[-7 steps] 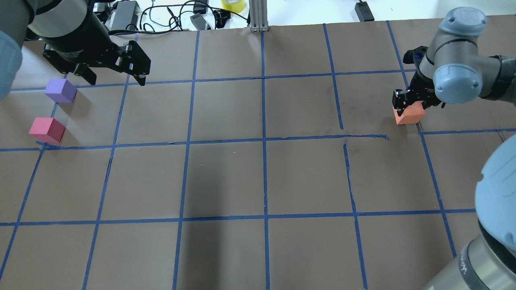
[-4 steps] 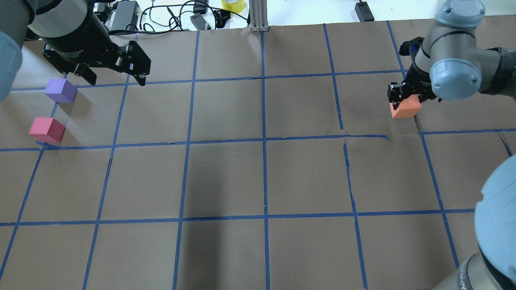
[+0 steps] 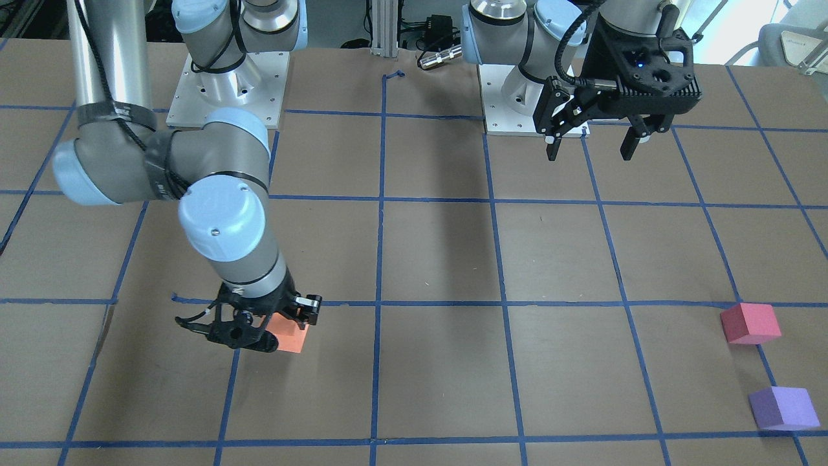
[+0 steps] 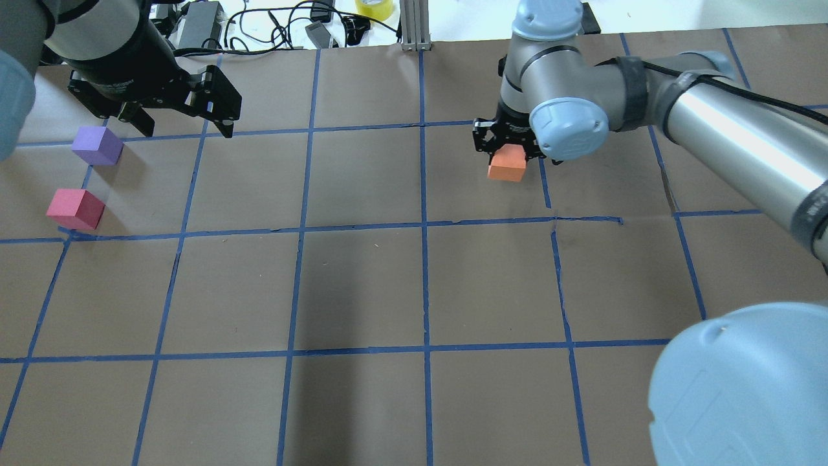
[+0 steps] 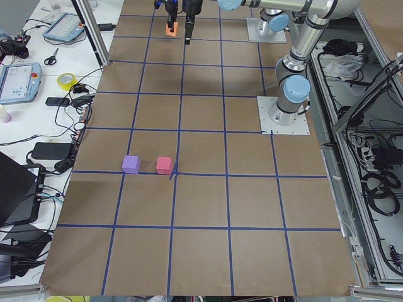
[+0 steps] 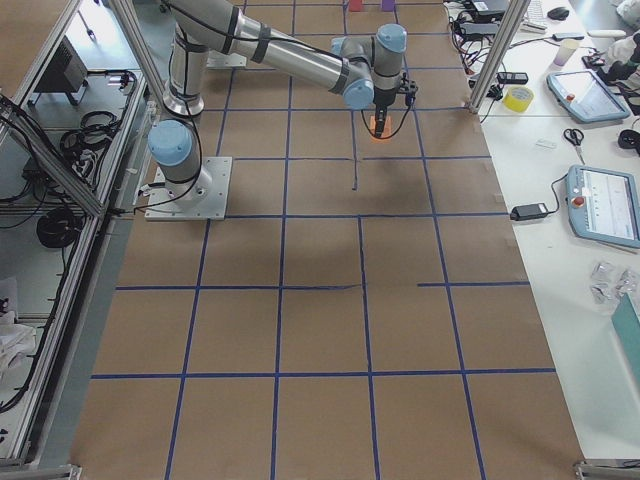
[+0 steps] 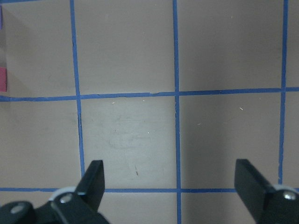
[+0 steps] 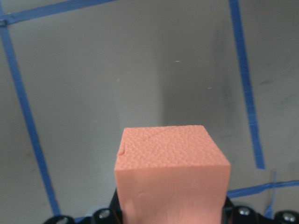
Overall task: Arrange blocks in a line
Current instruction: 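Carry the orange cube with the right gripper toward the table center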
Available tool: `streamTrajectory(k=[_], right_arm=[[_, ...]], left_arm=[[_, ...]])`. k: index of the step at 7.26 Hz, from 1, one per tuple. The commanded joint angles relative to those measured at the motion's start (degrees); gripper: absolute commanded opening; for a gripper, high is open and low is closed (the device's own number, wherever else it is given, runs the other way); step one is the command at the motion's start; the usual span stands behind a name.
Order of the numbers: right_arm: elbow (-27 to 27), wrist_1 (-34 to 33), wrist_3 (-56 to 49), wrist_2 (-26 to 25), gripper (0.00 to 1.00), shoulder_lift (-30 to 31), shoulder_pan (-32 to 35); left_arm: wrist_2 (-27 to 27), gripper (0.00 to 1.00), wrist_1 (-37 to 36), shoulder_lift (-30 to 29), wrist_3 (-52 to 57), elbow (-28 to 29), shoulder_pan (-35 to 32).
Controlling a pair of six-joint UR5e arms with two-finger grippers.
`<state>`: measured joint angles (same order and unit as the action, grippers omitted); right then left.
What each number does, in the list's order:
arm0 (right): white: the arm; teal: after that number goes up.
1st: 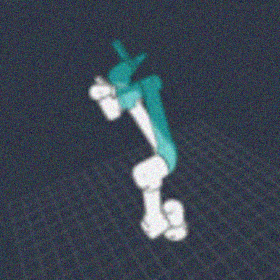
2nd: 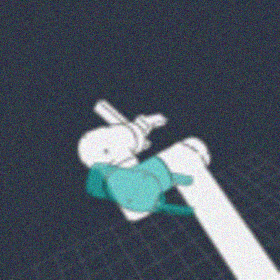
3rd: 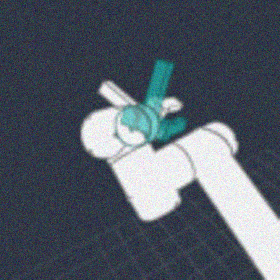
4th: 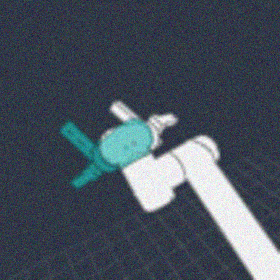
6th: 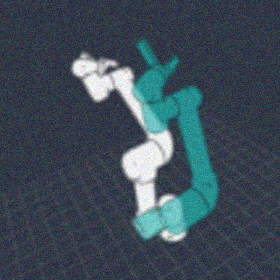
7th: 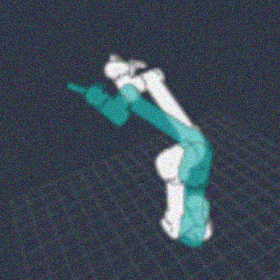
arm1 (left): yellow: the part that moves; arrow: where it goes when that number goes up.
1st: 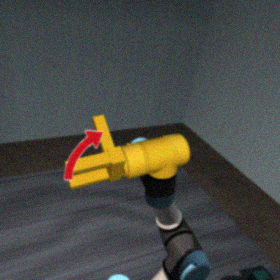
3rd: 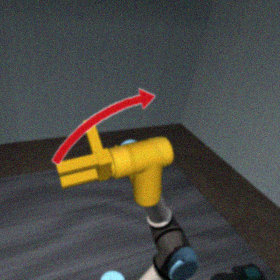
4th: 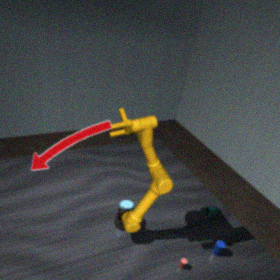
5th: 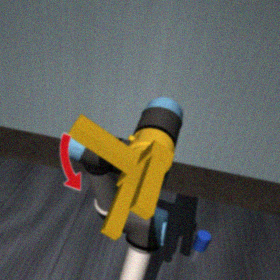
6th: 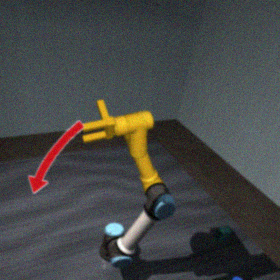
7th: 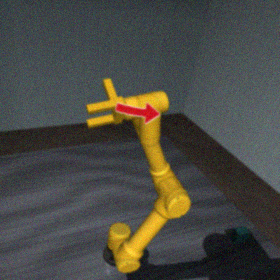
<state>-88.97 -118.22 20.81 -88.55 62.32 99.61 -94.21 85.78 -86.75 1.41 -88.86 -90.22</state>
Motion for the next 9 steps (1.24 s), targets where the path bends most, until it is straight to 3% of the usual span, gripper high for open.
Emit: streamTrajectory(k=[1,8,9], right_arm=[[5.72,0.01,7.64,1.89,0.00,-6.13,7.32],[7.68,-2.45,4.59,3.83,0.00,-10.46,11.56],[7.76,-2.89,4.59,3.83,0.04,-10.72,12.09]], left_arm=[[-0.01,1.00,0.00,0.00,0.00,0.00,0.04],[0.43,1.00,0.00,-0.09,-0.18,-0.09,-0.04],[0.52,1.00,0.00,0.00,-0.26,-0.09,-0.04]])
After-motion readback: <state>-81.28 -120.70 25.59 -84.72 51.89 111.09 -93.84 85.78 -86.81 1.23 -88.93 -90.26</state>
